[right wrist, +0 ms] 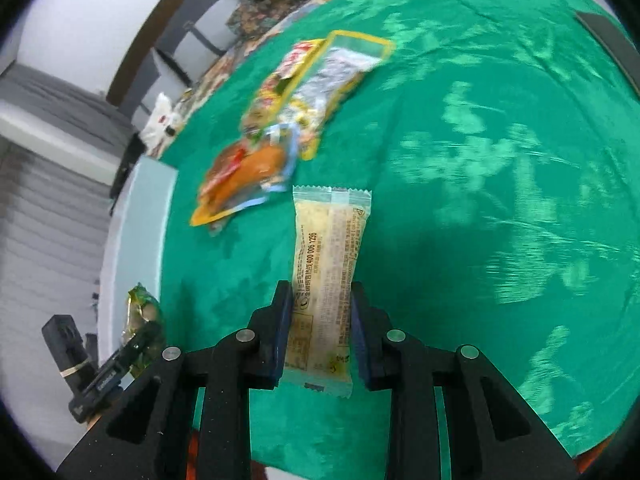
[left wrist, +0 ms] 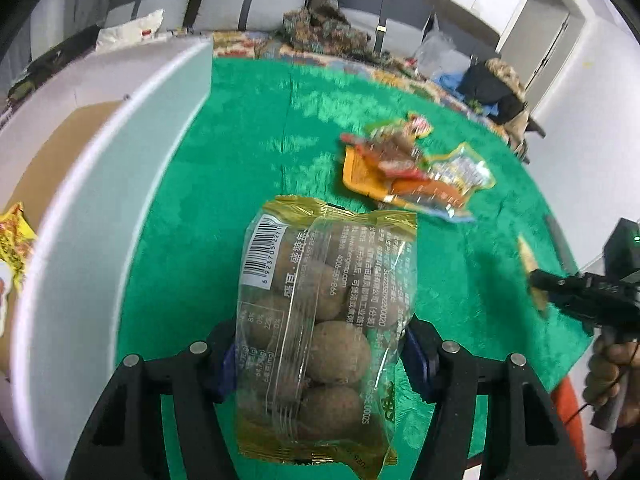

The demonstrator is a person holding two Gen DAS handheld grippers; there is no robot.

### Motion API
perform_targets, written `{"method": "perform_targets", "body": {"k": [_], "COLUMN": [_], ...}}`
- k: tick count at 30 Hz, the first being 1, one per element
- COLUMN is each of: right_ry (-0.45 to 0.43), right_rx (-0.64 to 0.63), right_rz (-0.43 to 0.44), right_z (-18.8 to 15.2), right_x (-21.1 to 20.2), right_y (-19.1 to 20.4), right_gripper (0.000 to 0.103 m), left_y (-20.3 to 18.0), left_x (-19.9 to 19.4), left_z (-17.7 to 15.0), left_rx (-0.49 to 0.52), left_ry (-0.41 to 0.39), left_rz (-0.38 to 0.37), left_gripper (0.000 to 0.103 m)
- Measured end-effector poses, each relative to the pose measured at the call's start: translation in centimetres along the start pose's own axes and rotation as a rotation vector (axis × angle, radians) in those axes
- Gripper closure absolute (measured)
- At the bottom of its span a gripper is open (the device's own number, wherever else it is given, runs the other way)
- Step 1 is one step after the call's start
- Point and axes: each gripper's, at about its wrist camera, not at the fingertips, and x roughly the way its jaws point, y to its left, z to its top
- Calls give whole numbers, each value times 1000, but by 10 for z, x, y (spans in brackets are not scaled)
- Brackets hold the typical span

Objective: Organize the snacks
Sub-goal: 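Carry egg bag and pastry bar over the white box and open both grippers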

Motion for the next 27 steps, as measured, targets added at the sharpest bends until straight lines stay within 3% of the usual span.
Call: {"method": "perform_targets", "body": {"k": [7,12,18,27], "right_ry": [17,34,42,78], "right_rx": [-80,-158,-274,-527], "right_rz": [86,131,180,318], "right_z": [1,-1,6,-13], "right_x": [6,9,24,72], "right_y": [52,99,179,372], "right_gripper": [74,74,74,74], "left_y": [18,52,113,226], "left_x": [-52,-98,-137,-159], "left_z": [13,30,50,48], "left_rx": [-54,-97,-120,-249], "left_ry": [-71,-151,-215,-215], "left_rz": [-40,-34,114,319], "left_gripper": [39,38,38,38]}}
